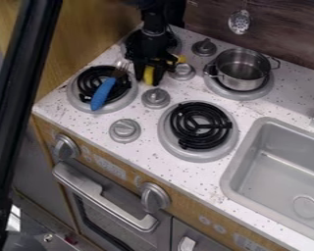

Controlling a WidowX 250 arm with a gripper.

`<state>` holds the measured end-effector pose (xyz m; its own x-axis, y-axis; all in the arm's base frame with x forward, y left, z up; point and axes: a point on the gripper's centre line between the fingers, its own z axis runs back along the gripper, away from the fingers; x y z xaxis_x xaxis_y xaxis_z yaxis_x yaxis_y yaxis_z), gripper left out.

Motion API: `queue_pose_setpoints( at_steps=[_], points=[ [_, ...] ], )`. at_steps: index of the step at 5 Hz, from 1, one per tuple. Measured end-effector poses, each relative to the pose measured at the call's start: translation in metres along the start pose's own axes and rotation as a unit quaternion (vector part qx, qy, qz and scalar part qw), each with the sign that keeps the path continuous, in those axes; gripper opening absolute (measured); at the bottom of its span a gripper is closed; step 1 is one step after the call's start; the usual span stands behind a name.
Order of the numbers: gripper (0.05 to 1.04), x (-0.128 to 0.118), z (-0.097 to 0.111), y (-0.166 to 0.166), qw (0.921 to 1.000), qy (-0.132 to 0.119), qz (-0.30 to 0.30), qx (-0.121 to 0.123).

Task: Move the yellow object to the right lower burner

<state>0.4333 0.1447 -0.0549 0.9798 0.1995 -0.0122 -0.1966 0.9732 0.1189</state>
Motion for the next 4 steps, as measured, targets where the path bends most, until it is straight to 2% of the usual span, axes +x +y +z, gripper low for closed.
queue_pose_setpoints(
  at_steps=[2,3,4],
  points=[
    [0.500,-0.055,0.054,-0.026,0.9990,-0.042,-0.001,-0.016],
    [0.500,-0.092,0.045,-0.047,0.9996,-0.009,-0.024,-0.009],
    [0.500,-0.105,0.038,-0.072,0.9993,-0.001,-0.038,-0.002]
  ],
)
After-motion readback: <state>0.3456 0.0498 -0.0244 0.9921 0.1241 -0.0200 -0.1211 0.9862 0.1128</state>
